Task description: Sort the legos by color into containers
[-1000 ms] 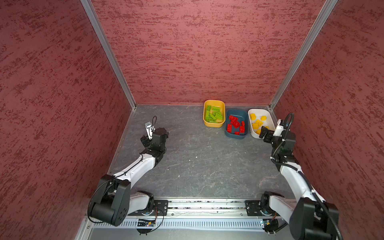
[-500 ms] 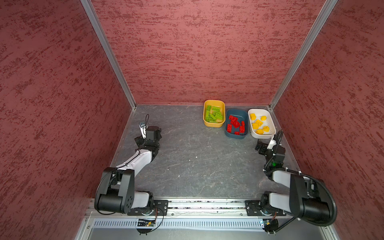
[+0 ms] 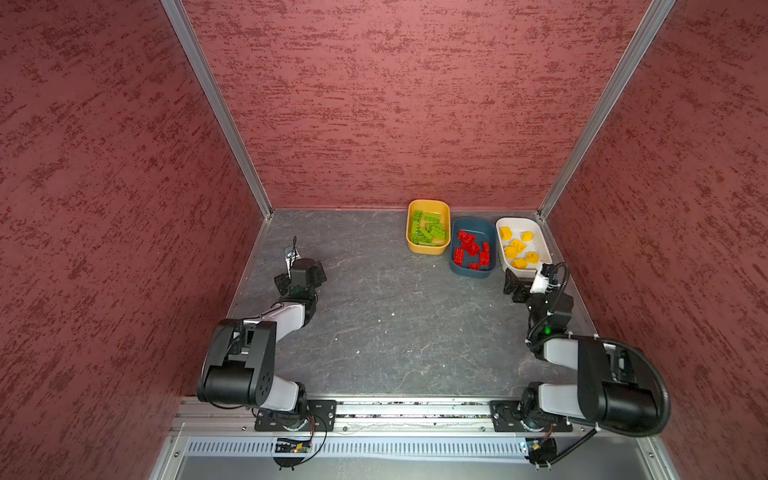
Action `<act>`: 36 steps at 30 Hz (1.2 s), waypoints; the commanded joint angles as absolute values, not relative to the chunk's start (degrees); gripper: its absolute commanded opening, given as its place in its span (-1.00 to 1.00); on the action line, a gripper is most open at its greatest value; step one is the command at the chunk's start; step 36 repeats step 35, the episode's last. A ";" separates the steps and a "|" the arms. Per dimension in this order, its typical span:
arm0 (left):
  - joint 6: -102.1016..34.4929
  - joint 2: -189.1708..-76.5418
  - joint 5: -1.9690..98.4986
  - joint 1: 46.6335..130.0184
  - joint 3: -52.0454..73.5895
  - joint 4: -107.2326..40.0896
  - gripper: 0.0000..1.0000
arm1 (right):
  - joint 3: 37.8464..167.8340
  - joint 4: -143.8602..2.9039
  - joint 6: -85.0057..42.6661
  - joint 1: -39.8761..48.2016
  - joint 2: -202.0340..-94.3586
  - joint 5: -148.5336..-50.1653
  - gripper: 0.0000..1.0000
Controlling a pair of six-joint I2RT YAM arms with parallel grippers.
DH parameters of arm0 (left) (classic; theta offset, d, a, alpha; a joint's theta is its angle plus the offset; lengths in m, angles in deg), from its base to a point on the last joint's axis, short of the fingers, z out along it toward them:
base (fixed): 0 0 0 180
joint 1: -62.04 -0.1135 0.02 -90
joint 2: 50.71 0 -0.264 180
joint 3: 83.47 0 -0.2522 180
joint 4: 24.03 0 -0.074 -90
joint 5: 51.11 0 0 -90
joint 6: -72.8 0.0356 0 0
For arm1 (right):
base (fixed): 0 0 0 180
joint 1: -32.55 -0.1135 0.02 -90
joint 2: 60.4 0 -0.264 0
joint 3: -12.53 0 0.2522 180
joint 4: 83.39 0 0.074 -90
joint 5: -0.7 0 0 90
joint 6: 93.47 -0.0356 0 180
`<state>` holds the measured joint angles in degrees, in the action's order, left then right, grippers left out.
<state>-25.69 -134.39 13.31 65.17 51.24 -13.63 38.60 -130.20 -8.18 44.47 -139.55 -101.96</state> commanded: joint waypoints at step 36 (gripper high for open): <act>-18.69 -138.82 31.33 61.81 61.94 15.47 0.99 | 43.54 -133.17 -5.75 37.23 -148.76 -90.15 0.98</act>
